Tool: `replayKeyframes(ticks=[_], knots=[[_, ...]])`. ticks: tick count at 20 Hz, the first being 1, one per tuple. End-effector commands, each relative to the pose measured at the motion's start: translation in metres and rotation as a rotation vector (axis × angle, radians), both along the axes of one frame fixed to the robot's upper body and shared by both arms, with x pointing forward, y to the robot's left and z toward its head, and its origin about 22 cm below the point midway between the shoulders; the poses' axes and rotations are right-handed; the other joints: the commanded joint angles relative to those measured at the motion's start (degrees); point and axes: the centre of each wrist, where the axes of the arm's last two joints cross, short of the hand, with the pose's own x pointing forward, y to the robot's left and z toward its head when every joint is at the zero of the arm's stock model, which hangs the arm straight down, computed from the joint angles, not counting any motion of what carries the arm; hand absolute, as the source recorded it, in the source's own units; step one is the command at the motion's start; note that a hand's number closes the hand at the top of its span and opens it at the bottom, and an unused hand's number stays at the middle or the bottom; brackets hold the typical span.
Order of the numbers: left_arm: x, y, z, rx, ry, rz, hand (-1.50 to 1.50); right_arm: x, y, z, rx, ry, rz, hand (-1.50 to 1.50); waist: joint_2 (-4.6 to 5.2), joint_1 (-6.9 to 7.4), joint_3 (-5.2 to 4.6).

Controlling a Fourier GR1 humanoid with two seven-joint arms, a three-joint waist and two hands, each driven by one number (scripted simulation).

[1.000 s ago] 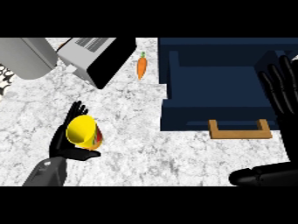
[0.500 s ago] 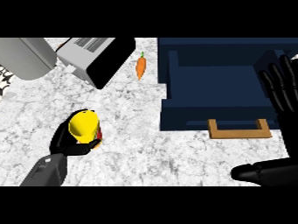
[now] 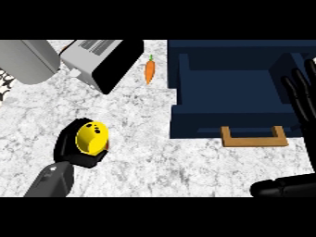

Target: Pick up the cup, place it into the drawer and close the drawer

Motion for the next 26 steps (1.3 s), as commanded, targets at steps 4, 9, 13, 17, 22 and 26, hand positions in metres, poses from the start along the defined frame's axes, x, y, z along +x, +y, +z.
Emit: replayKeyframes(ticks=[4, 9, 13, 17, 22, 26], knots=[[-0.014, 0.006, -0.006, -0.017, -0.150, 0.265, 1.50, 0.001, 0.002, 0.002, -0.002, -0.012, -0.013, -1.50, -0.04, 0.40, 0.01], [0.004, -0.009, 0.015, -0.089, -0.227, 0.201, 1.50, -0.003, -0.004, -0.008, -0.010, 0.021, -0.003, -1.50, -0.26, 0.66, 0.09], [0.007, -0.027, 0.036, -0.074, -0.274, 0.106, 1.50, -0.010, -0.002, -0.003, 0.001, 0.021, -0.028, -1.50, -0.55, 1.09, 0.15], [0.032, -0.039, 0.078, -0.039, -0.306, 0.031, 1.50, -0.003, -0.021, -0.003, -0.007, 0.031, -0.029, -1.50, -0.43, 0.79, 0.13], [0.043, -0.057, 0.144, -0.060, -0.301, -0.036, 1.50, -0.014, 0.004, -0.016, 0.007, 0.026, -0.022, -1.50, -0.49, 0.91, 0.13], [0.045, -0.087, 0.193, -0.087, -0.300, -0.051, 1.50, -0.002, -0.007, -0.011, -0.023, 0.029, -0.026, -1.50, -0.37, 0.86, 0.11]])
